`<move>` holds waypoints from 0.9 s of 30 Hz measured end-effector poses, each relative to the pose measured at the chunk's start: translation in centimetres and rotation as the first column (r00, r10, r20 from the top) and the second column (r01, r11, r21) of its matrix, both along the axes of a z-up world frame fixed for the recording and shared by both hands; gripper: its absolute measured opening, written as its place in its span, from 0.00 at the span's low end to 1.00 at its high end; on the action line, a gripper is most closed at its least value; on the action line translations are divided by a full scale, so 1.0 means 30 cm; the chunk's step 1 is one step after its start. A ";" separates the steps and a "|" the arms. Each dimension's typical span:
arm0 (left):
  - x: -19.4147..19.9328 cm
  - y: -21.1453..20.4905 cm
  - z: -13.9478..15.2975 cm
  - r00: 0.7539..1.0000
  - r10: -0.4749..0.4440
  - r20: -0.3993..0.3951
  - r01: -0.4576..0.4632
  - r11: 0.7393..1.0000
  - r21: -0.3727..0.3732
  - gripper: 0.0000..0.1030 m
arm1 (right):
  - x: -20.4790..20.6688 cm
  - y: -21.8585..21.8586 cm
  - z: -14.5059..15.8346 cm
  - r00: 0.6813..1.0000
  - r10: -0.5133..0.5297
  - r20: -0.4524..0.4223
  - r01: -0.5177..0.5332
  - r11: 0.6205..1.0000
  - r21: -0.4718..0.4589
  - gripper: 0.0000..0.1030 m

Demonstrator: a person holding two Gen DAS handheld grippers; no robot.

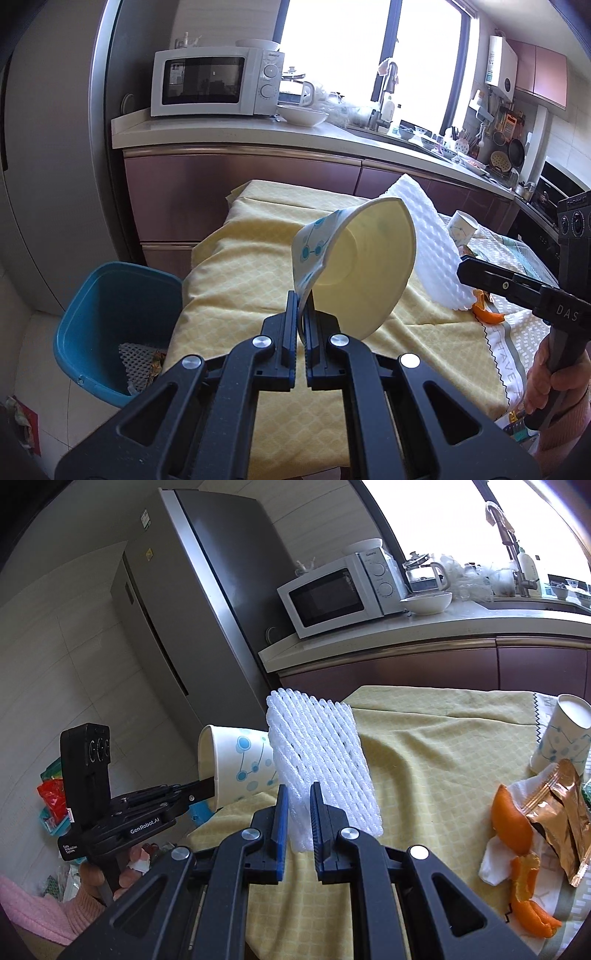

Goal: Collect trash
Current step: 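Carry the blue-dotted cup with the left tool while the right tool carries the foam net to the teal bin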

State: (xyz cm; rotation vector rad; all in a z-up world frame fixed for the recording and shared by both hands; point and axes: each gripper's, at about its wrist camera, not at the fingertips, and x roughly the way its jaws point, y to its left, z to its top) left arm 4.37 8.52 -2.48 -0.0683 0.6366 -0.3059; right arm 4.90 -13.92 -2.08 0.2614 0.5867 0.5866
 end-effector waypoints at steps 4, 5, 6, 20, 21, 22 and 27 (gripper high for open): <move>-0.014 0.067 0.008 0.999 0.044 0.004 -0.044 0.999 -0.001 0.03 | 0.019 0.063 0.011 0.999 0.049 0.003 -0.049 0.999 -0.007 0.10; -0.019 0.085 0.011 0.998 0.056 0.006 -0.056 0.998 -0.003 0.03 | 0.025 0.079 0.014 0.998 0.063 0.004 -0.063 0.998 -0.007 0.10; -0.024 0.105 0.014 0.998 0.069 0.008 -0.069 0.998 -0.006 0.03 | 0.031 0.098 0.017 0.997 0.076 0.005 -0.076 0.997 -0.010 0.10; -0.046 0.384 0.031 0.967 0.255 0.019 -0.255 0.967 0.001 0.03 | 0.110 0.351 0.053 0.965 0.262 0.006 -0.262 0.965 -0.013 0.10; -0.044 0.397 0.029 0.964 0.266 0.018 -0.266 0.964 0.003 0.03 | 0.116 0.367 0.055 0.962 0.272 0.005 -0.272 0.962 -0.014 0.10; -0.042 0.413 0.026 0.960 0.278 0.016 -0.279 0.960 0.006 0.03 | 0.122 0.384 0.055 0.959 0.284 0.002 -0.284 0.959 -0.013 0.10; -0.024 0.491 -0.002 0.945 0.327 -0.008 -0.327 0.945 0.013 0.03 | 0.153 0.466 0.057 0.943 0.332 -0.016 -0.332 0.943 -0.003 0.10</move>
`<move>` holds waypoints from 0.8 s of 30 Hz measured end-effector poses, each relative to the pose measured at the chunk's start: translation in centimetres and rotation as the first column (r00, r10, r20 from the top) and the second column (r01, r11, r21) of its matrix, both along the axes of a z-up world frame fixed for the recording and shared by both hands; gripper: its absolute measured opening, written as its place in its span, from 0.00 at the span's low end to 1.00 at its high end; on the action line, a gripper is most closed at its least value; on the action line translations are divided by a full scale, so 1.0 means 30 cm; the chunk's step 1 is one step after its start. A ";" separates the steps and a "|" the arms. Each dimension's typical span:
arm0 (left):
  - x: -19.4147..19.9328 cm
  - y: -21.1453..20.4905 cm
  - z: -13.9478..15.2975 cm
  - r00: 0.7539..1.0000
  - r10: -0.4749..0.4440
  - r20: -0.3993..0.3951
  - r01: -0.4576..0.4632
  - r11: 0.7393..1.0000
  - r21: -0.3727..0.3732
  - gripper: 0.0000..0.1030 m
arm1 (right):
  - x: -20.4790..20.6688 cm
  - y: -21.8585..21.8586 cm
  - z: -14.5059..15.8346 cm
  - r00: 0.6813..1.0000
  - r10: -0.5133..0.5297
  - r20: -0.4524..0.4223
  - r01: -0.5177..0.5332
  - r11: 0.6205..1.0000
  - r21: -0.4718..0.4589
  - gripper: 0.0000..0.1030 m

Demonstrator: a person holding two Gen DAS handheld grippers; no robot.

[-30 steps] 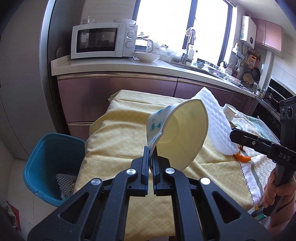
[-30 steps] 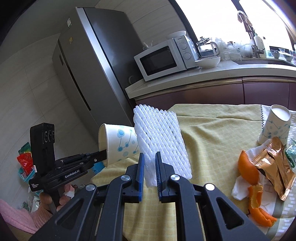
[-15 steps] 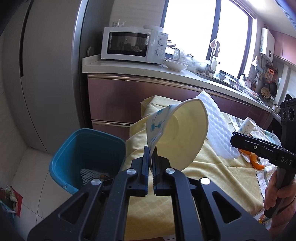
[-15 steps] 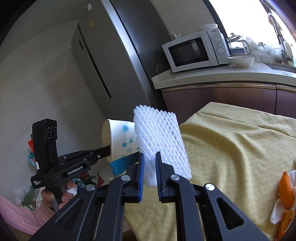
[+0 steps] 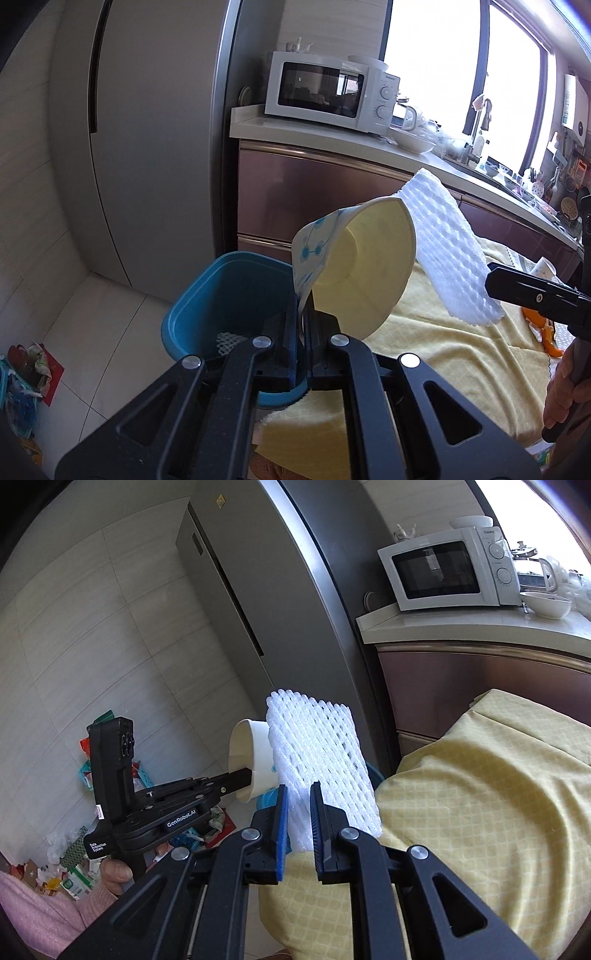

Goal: Collect trash
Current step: 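Carry the blue-dotted cup with the left tool while the right tool carries the foam net to the teal bin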

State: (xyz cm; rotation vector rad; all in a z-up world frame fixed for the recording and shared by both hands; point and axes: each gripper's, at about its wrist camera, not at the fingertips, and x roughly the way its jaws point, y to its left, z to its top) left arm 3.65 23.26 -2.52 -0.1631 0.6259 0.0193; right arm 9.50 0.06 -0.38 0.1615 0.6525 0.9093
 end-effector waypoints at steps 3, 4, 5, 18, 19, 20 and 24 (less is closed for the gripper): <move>0.016 0.046 -0.020 0.999 0.027 -0.021 -0.027 1.000 -0.016 0.03 | 0.016 0.040 -0.008 1.000 0.022 -0.011 -0.022 1.000 0.000 0.10; 0.018 0.059 -0.027 0.999 0.038 -0.024 -0.038 0.999 -0.015 0.03 | 0.024 0.055 -0.010 0.999 0.029 -0.018 -0.029 1.000 0.001 0.10; 0.023 0.070 -0.035 0.999 0.046 -0.029 -0.047 0.999 -0.015 0.03 | 0.032 0.069 -0.014 0.999 0.034 -0.023 -0.034 0.999 -0.001 0.10; 0.120 0.176 -0.169 0.984 0.127 -0.121 -0.129 0.992 -0.013 0.03 | 0.116 0.211 -0.087 0.992 0.066 -0.109 -0.070 0.997 -0.034 0.10; 0.130 0.182 -0.182 0.983 0.128 -0.130 -0.131 0.991 -0.015 0.03 | 0.125 0.221 -0.096 0.991 0.065 -0.118 -0.070 0.997 -0.039 0.10; 0.139 0.185 -0.194 0.982 0.130 -0.137 -0.133 0.991 -0.015 0.03 | 0.132 0.230 -0.107 0.990 0.064 -0.126 -0.070 0.997 -0.044 0.10; 0.179 0.198 -0.242 0.975 0.144 -0.171 -0.147 0.989 -0.009 0.03 | 0.164 0.258 -0.144 0.985 0.053 -0.165 -0.064 0.996 -0.062 0.10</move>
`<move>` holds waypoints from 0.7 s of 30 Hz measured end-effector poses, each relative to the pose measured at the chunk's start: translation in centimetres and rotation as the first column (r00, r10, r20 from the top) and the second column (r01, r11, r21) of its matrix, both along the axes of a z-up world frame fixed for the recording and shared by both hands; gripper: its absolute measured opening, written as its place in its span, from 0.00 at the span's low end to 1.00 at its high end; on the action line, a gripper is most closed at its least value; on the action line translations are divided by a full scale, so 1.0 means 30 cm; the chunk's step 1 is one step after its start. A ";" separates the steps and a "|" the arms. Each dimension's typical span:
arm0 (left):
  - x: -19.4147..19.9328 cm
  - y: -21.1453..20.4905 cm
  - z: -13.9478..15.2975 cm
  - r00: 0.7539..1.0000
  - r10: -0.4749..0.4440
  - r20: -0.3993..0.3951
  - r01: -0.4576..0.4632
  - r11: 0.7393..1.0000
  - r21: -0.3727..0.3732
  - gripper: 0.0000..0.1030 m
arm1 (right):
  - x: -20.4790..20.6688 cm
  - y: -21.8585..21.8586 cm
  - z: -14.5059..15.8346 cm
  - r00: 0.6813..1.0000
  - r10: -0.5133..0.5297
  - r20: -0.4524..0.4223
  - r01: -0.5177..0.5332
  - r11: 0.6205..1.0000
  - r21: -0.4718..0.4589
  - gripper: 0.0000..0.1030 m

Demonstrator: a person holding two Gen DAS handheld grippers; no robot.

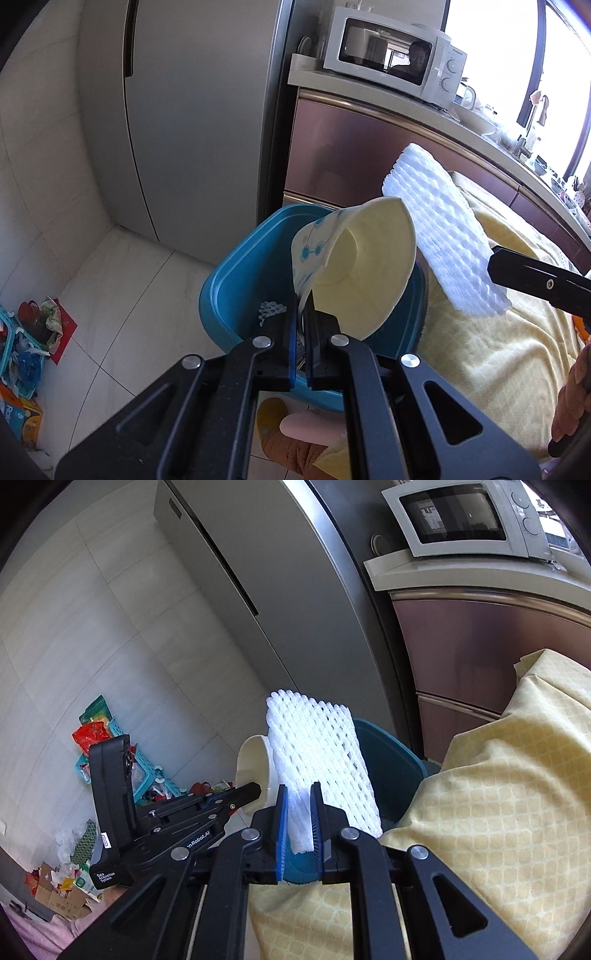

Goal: Collect trash
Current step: 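Carry the blue-dotted cup with the left tool while the right tool carries the foam net to the teal bin, then open the left tool over the teal bin while the right tool releases the foam net into it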

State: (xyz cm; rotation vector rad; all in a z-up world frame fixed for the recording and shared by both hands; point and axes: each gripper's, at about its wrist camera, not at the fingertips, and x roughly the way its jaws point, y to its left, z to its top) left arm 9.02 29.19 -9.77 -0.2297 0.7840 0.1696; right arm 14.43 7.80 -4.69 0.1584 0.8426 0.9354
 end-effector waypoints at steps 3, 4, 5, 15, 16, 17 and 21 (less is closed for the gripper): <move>0.023 0.002 -0.033 1.000 0.009 -0.022 -0.009 1.000 0.000 0.03 | 0.025 0.020 -0.026 1.000 -0.011 -0.023 0.010 1.000 -0.014 0.11; 0.031 0.002 -0.043 1.000 0.011 -0.029 -0.011 1.000 -0.001 0.03 | 0.034 0.026 -0.035 0.999 -0.014 -0.033 0.013 1.000 -0.020 0.11; 0.037 0.002 -0.051 0.999 0.011 -0.034 -0.011 1.000 -0.001 0.03 | 0.044 0.032 -0.044 0.999 -0.018 -0.041 0.017 1.000 -0.026 0.11; 0.126 -0.002 -0.156 0.996 0.039 -0.075 -0.042 0.998 -0.036 0.10 | 0.092 0.073 -0.108 0.995 -0.056 -0.078 0.048 0.994 -0.101 0.15; 0.135 -0.001 -0.166 0.996 0.043 -0.078 -0.046 0.998 -0.042 0.10 | 0.092 0.072 -0.113 0.995 -0.057 -0.083 0.049 0.994 -0.099 0.15; 0.142 -0.001 -0.176 0.996 0.046 -0.079 -0.050 0.998 -0.047 0.10 | 0.092 0.071 -0.114 0.995 -0.058 -0.085 0.050 0.994 -0.100 0.15; 0.166 0.002 -0.208 0.994 0.057 -0.093 -0.062 0.997 -0.056 0.14 | 0.090 0.046 -0.112 0.993 -0.082 -0.080 0.075 0.993 -0.089 0.28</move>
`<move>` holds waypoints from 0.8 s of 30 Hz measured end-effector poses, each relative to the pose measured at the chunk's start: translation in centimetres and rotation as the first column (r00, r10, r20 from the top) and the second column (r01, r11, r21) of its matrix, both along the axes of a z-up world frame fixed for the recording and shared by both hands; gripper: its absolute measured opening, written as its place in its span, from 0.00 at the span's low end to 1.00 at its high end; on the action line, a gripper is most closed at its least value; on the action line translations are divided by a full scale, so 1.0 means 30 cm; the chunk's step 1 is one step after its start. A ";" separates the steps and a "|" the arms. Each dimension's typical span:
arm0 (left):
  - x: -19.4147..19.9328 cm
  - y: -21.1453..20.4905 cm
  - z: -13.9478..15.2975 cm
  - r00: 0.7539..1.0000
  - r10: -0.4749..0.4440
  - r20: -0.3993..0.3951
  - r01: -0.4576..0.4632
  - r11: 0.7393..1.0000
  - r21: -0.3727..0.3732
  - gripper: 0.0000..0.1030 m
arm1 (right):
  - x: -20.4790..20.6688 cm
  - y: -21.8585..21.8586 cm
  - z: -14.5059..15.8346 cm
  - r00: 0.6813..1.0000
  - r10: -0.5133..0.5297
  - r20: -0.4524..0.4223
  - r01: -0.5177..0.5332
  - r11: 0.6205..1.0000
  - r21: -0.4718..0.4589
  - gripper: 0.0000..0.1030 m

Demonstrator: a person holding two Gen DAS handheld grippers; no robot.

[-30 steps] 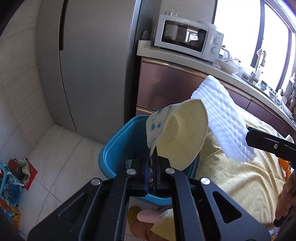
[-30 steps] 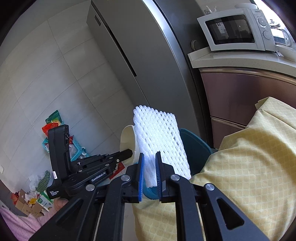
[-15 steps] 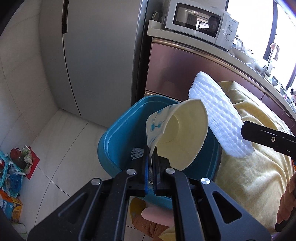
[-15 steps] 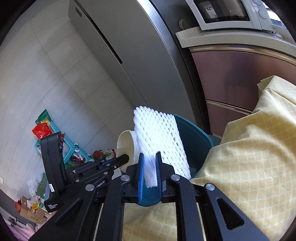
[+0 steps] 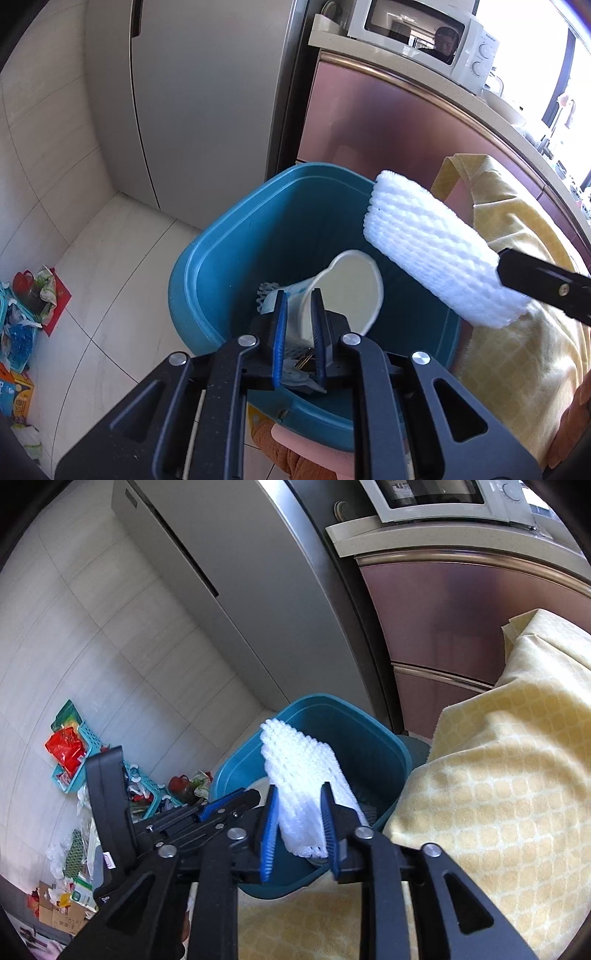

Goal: Collect trash
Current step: 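Open the left tool over the teal bin while the right tool releases the foam net into it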

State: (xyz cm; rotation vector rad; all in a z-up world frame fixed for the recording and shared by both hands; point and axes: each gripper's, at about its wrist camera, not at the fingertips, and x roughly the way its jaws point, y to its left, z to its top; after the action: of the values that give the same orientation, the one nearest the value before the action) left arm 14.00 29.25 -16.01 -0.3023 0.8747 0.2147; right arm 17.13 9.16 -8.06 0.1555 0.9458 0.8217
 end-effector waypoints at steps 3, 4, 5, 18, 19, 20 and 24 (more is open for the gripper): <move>0.001 -0.002 -0.010 1.000 0.006 0.002 -0.006 1.000 -0.001 0.20 | -0.002 -0.016 0.005 1.000 -0.013 0.008 0.013 1.000 0.004 0.29; -0.002 -0.007 -0.010 1.000 0.006 0.006 -0.006 1.000 0.001 0.21 | -0.003 -0.021 0.005 1.000 -0.014 0.009 0.014 1.000 0.006 0.29; -0.003 -0.008 -0.010 1.000 0.005 0.008 -0.005 1.000 0.001 0.21 | -0.004 -0.026 0.004 1.000 -0.014 0.008 0.014 1.000 0.007 0.29; -0.092 -0.030 0.081 0.997 -0.003 0.076 0.003 1.000 0.000 0.24 | 0.012 -0.068 0.016 0.999 -0.034 0.027 0.032 0.998 0.058 0.39; -0.099 -0.032 0.089 0.997 -0.005 0.081 0.005 1.000 0.000 0.24 | 0.010 -0.072 0.020 0.999 -0.033 0.030 0.031 0.998 0.059 0.39; -0.103 -0.037 0.098 0.996 -0.010 0.086 0.010 1.000 0.001 0.24 | 0.005 -0.076 0.022 0.999 -0.031 0.032 0.029 0.998 0.061 0.39; -0.127 -0.055 0.137 0.993 -0.036 0.110 0.036 0.999 -0.003 0.25 | -0.027 -0.112 0.045 0.998 -0.028 0.055 0.025 0.998 0.063 0.39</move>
State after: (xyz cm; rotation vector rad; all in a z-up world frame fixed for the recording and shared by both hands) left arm 10.18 27.61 -11.89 -0.2998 0.7716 0.1612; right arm 16.31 5.81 -6.72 0.1977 0.8646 0.8274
